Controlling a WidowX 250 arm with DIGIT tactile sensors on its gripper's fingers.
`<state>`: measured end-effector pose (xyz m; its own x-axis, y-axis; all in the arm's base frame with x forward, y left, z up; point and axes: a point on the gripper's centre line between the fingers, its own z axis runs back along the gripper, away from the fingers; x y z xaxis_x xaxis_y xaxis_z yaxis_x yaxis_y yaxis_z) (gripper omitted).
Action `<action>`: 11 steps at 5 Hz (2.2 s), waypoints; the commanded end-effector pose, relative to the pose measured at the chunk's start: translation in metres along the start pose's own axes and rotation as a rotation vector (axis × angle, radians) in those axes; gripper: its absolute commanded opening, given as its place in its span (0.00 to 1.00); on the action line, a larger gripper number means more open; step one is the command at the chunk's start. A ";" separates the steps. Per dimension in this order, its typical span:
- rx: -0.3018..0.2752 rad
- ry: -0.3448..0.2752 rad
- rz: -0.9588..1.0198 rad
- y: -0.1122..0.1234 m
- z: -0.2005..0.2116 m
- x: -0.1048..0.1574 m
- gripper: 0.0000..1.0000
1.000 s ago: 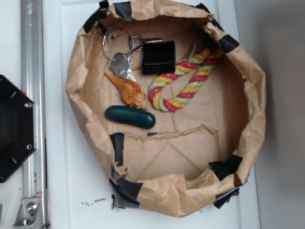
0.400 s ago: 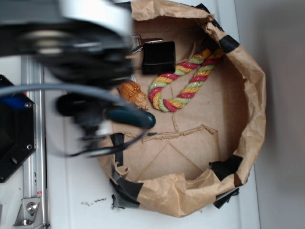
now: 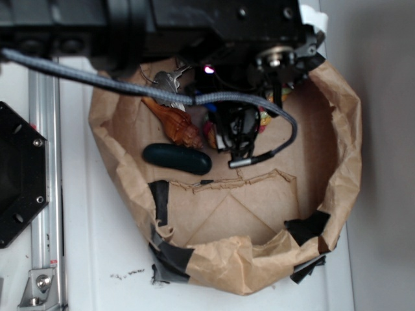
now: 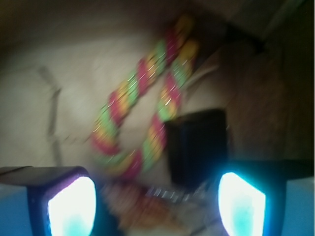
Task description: Grab the black box.
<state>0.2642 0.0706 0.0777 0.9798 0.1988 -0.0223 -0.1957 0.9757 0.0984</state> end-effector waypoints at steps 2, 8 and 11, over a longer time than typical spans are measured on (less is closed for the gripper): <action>0.086 -0.076 0.000 0.033 -0.014 -0.018 1.00; 0.000 -0.079 -0.137 0.031 -0.036 0.015 1.00; -0.013 -0.042 -0.118 0.029 -0.055 0.018 0.00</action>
<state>0.2662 0.1080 0.0261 0.9968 0.0781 -0.0184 -0.0764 0.9939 0.0794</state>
